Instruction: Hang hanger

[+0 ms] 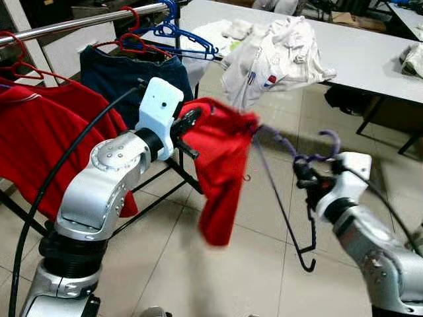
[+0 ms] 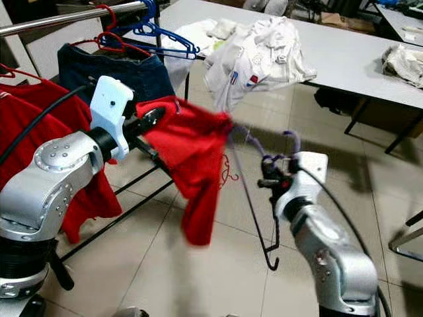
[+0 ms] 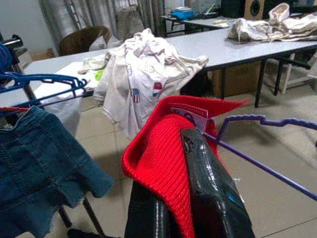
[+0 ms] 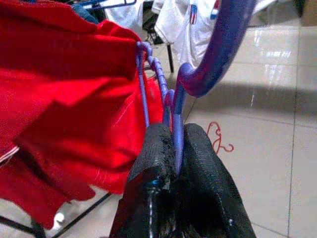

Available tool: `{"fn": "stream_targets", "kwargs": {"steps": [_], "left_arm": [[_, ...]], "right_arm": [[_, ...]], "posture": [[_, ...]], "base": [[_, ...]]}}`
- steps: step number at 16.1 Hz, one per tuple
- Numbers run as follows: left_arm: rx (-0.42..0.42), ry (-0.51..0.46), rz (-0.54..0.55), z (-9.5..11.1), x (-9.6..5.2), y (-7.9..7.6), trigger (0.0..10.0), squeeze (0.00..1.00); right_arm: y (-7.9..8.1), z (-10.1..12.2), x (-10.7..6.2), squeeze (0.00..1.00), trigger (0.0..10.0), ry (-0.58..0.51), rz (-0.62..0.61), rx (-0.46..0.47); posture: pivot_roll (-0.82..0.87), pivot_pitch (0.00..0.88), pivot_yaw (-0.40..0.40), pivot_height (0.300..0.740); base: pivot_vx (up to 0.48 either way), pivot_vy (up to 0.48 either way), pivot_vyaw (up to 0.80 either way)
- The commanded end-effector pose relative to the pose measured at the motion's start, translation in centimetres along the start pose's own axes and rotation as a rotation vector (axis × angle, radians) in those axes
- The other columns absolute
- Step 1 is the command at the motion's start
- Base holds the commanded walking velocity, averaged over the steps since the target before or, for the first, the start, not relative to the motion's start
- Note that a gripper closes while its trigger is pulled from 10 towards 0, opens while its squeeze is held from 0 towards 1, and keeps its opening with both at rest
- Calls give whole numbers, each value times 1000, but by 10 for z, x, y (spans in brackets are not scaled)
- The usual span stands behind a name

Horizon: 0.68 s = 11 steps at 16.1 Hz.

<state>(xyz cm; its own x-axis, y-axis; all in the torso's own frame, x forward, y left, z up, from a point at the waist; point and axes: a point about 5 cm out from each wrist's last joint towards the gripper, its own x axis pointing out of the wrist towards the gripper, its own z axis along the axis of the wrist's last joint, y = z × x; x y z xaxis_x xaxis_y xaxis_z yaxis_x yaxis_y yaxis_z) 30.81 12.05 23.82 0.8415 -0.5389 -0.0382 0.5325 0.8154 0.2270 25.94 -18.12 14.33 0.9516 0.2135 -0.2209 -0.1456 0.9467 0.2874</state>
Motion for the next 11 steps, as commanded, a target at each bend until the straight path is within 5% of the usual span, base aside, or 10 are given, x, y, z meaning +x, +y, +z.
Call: {"fn": "stream_targets", "kwargs": {"steps": [1,2,6,11], "left_arm": [[36,-66,1,15,2,-1,10000,0],[20,-89,13,19,4,-1,10000,0],[7,-146,8,30,9,-6,10000,0],[37,-108,-8,24,6,-5,10000,0]], "right_arm": [[8,-17,-3,0,10000,143,97,-11],[19,-38,-8,0,10000,278,193,-89],[33,-56,-5,0,10000,340,231,-81],[52,-14,-6,0,10000,51,402,-62]], "posture": [[46,73,-45,740],[46,72,-48,740],[48,71,-49,740],[52,72,-43,740]], "base": [[0,0,0],[0,0,0],[0,0,0],[0,0,0]]}}
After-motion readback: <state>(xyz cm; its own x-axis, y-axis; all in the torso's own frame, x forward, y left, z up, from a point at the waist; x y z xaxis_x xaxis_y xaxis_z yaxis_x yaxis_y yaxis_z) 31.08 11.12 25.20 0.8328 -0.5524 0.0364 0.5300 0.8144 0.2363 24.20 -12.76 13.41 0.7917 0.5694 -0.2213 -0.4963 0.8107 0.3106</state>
